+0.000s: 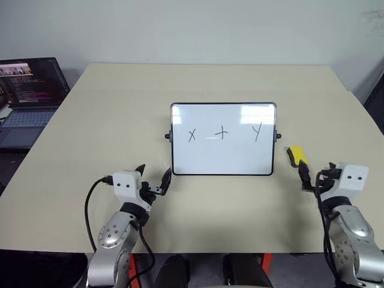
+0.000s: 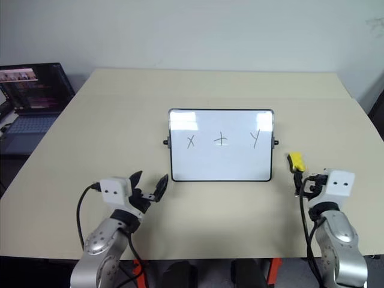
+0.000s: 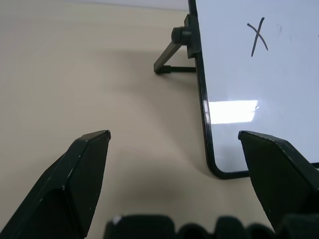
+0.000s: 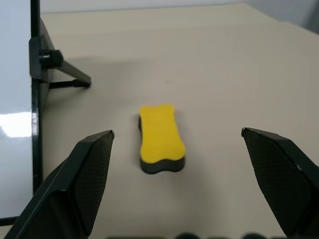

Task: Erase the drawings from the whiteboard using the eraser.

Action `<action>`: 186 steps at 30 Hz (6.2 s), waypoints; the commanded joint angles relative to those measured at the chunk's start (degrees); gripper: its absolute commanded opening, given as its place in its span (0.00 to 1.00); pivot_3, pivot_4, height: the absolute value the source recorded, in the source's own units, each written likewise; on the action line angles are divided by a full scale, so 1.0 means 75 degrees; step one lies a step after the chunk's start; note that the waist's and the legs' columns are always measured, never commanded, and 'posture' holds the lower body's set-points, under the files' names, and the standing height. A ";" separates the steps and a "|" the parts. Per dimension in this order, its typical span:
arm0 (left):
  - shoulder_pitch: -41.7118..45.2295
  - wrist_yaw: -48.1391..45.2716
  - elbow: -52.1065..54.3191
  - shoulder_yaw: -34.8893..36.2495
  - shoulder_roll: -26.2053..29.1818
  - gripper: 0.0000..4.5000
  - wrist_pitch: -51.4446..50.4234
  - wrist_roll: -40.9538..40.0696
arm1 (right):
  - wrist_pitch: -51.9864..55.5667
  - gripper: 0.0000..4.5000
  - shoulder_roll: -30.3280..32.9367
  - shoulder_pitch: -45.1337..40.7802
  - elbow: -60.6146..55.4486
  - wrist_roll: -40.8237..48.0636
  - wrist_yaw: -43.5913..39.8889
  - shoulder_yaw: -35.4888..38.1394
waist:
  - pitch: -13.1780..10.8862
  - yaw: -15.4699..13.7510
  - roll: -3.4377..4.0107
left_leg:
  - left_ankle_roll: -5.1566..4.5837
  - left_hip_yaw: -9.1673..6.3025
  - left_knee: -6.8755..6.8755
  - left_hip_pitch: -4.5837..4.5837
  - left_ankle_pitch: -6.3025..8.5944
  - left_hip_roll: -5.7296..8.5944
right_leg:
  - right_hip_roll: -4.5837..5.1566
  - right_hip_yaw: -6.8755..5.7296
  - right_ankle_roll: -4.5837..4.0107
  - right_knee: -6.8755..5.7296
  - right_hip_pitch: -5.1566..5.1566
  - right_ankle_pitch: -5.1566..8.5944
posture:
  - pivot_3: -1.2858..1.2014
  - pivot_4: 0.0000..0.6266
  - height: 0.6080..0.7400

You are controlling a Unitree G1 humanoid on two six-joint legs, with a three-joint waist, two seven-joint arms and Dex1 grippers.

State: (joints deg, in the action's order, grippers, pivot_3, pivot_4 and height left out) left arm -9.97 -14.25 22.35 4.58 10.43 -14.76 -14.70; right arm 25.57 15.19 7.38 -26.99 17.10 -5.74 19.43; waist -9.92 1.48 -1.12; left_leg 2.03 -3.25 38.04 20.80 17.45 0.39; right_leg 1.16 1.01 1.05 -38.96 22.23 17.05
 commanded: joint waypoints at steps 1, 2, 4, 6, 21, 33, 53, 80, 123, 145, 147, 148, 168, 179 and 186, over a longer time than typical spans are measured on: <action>0.0019 0.0066 0.0528 -0.0047 0.0005 1.00 -0.0107 -0.0048 | 0.0126 0.99 0.0110 -0.0049 -0.0416 0.0151 -0.0014 0.0222 | 0.0000 0.0001 0.0000 | 0.0000 0.0000 0.0000 0.0000 0.0000 0.0000 | 0.0000 0.0000 0.0000 0.0000 0.0000 0.0000 | 0.52 0.24 1.00; 0.0045 0.0053 0.0553 -0.0085 0.0012 1.00 -0.0140 -0.0045 | 0.0137 0.99 0.0136 -0.0078 -0.0380 0.0163 -0.0027 0.0250 | 0.0000 0.0001 0.0000 | 0.0000 -0.0001 0.0000 -0.0001 0.0000 -0.0001 | -0.0001 -0.0001 0.0000 -0.0002 0.0000 0.0000 | 0.52 0.24 1.00; 0.0017 0.0102 0.0545 -0.0083 0.0001 1.00 -0.0162 0.0015 | 0.0055 0.99 0.0175 -0.0109 -0.0182 0.0096 -0.0062 0.0275 | 0.0001 0.0001 0.0001 | 0.0000 -0.0001 0.0000 -0.0001 0.0000 -0.0001 | -0.0001 -0.0001 0.0000 -0.0002 -0.0001 0.0000 | 0.52 0.24 1.00; 0.0045 0.0155 0.0660 -0.0008 0.0043 1.00 -0.0294 0.0003 | 0.0115 0.99 0.0235 -0.0287 -0.0117 0.0126 -0.0061 0.0312 | 0.0001 0.0001 0.0001 | 0.0000 0.0001 0.0000 -0.0001 0.0000 0.0000 | -0.0001 0.0001 0.0000 -0.0002 -0.0001 0.0000 | 0.52 0.24 1.00; 0.0150 0.0207 0.0919 0.0705 0.0402 1.00 -0.0514 -0.0175 | -0.0104 0.99 0.0020 -0.0801 0.0405 0.0061 -0.0286 -0.0154 | 0.0001 0.0003 0.0002 | 0.0000 -0.0002 0.0000 0.0000 0.0000 0.0000 | -0.0001 -0.0002 -0.0001 0.0000 0.0000 0.0000 | 0.52 0.24 1.00; 0.1049 -0.0524 0.0690 0.1770 0.1391 1.00 -0.1327 -0.1316 | 0.0312 0.99 0.0346 -0.0830 0.0102 0.0379 -0.0605 0.0036 | 0.0001 0.0003 0.0002 | 0.0000 -0.0003 0.0000 -0.0001 0.0000 -0.0001 | -0.0001 -0.0003 -0.0001 -0.0002 0.0001 0.0000 | 0.52 0.24 1.00; 0.2687 -0.4053 -0.0411 0.2136 0.4158 1.00 -0.4623 -0.5187 | 0.2672 0.99 0.2084 -0.2045 0.0461 0.1459 -0.1447 0.0107 | -0.0004 0.0021 0.0000 | 0.0000 -0.0004 -0.0003 0.0003 0.0000 0.0000 | -0.0001 -0.0005 -0.0002 0.0005 0.0005 0.0001 | 0.52 0.24 1.00; 0.4453 -0.6600 -0.2203 0.1201 0.5541 1.00 -0.4458 -0.4445 | 0.3411 0.99 0.2753 -0.3186 0.1709 0.1339 -0.1871 -0.0277 | -0.0010 0.0026 0.0000 | -0.0002 -0.0003 -0.0008 0.0008 0.0000 -0.0001 | -0.0001 -0.0005 -0.0006 0.0008 0.0011 0.0003 | 0.52 0.24 1.00; 0.4547 -0.6947 -0.2105 0.0885 0.5040 1.00 -0.3396 -0.3848 | 0.2445 0.99 0.1692 -0.4297 0.4149 0.0043 -0.1444 -0.0843 | -0.0011 0.0041 0.0001 | -0.0002 -0.0001 -0.0008 0.0014 0.0000 -0.0003 | 0.0001 -0.0004 -0.0006 0.0002 0.0019 0.0003 | 0.52 0.24 1.00; 0.4654 -0.6912 -0.2165 0.0914 0.5039 1.00 -0.3357 -0.3746 | 0.2564 0.99 0.1467 -0.4435 0.4225 0.0061 -0.1086 -0.0633 | -0.0011 0.0044 0.0001 | -0.0002 0.0000 -0.0007 0.0014 0.0000 -0.0002 | 0.0001 -0.0003 -0.0006 0.0002 0.0019 0.0003 | 0.52 0.24 1.00; 0.4647 -0.6912 -0.2149 0.0908 0.5037 1.00 -0.3361 -0.3743 | 0.2558 0.99 0.1467 -0.4448 0.4250 0.0055 -0.1084 -0.0645 | -0.0011 0.0044 0.0001 | -0.0001 0.0000 -0.0007 0.0014 0.0000 -0.0002 | 0.0001 -0.0003 -0.0006 0.0001 0.0019 0.0003 | 0.52 0.24 1.00; 0.4647 -0.6913 -0.2147 0.0909 0.5035 1.00 -0.3354 -0.3739 | 0.2552 0.99 0.1464 -0.4455 0.4265 0.0049 -0.1077 -0.0652 | -0.0011 0.0044 0.0001 | -0.0002 0.0000 -0.0007 0.0014 0.0000 -0.0002 | 0.0001 -0.0003 -0.0006 0.0001 0.0019 0.0003 | 0.52 0.24 1.00; 0.4713 -0.7042 -0.2352 0.0850 0.5026 1.00 -0.3222 -0.3628 | 0.2641 0.99 0.1488 -0.4514 0.4247 0.0047 -0.0835 -0.0465 | -0.0011 0.0043 0.0001 | -0.0002 0.0000 -0.0007 0.0014 0.0000 -0.0002 | 0.0001 -0.0003 -0.0006 0.0001 0.0019 0.0003 | 0.52 0.24 1.00; 0.4778 -0.7137 -0.2470 0.0807 0.4979 1.00 -0.3117 -0.3519 | 0.2638 0.99 0.1490 -0.4470 0.4261 0.0010 -0.0802 -0.0419 | -0.0011 0.0046 0.0001 | -0.0002 0.0001 -0.0007 0.0014 0.0000 -0.0002 | 0.0001 -0.0003 -0.0006 0.0001 0.0019 0.0003 | 0.52 0.24 1.00; 0.4816 -0.7187 -0.2543 0.0797 0.4985 1.00 -0.3075 -0.3453 | 0.2640 0.64 0.1468 -0.4464 0.4259 0.0028 -0.0760 -0.0402 | -0.0011 0.0046 0.0001 | -0.0002 0.0001 -0.0007 0.0014 0.0000 -0.0002 | 0.0001 -0.0003 -0.0006 0.0001 0.0020 0.0003 | 0.52 0.24 1.00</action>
State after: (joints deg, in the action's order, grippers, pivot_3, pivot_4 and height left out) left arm 25.11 -67.49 3.18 10.38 47.62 -38.98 -40.53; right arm 45.62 25.76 -25.38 6.71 17.03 -11.75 14.65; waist -10.00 1.82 -1.12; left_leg 2.02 -3.24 37.98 20.90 17.45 0.37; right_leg 1.17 0.99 1.00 -38.95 22.37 17.07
